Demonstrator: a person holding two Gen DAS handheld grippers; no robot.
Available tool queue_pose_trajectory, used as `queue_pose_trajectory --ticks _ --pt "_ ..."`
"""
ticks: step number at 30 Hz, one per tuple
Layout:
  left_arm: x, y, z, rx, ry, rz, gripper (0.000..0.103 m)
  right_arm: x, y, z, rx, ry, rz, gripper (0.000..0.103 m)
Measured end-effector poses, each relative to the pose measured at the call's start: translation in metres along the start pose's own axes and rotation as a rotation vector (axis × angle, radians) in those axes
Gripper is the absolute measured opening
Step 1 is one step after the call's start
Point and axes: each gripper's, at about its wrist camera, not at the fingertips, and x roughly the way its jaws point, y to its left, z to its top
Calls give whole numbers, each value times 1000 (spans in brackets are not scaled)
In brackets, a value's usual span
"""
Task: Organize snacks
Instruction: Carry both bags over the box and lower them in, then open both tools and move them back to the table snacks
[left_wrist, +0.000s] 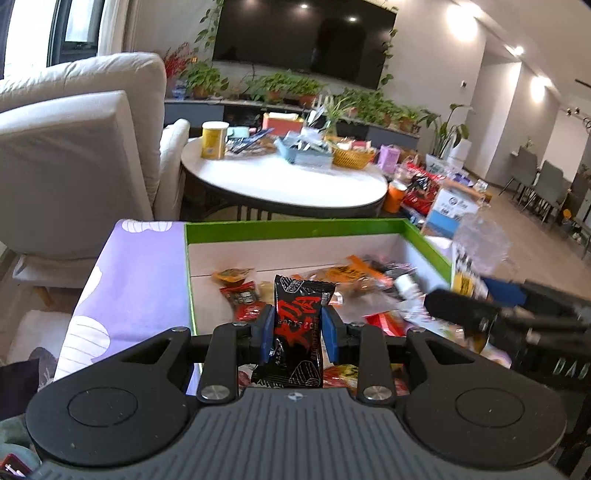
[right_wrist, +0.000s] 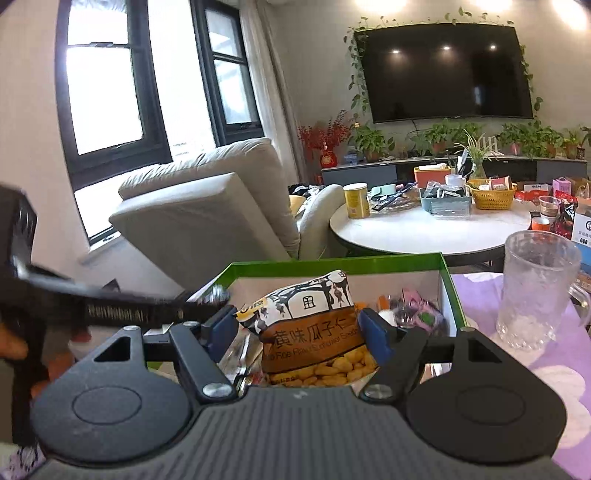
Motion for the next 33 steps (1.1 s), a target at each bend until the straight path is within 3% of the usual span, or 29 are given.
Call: queue_pose_trajectory --ticks 8,15,28,33 --pt "23 8 -10 25 45 29 30 32 -2 -4 44 26 -22 46" --pt "17 4 -16 52 22 12 37 30 -1 -11 68 61 -63 47" --pt "-42 -6 -20 58 -58 -3 38 -35 2 -7 38 -25 -155 47" --pt "-60 -25 -26 104 -61 -39 38 -72 -8 -22 1 -36 -272 47"
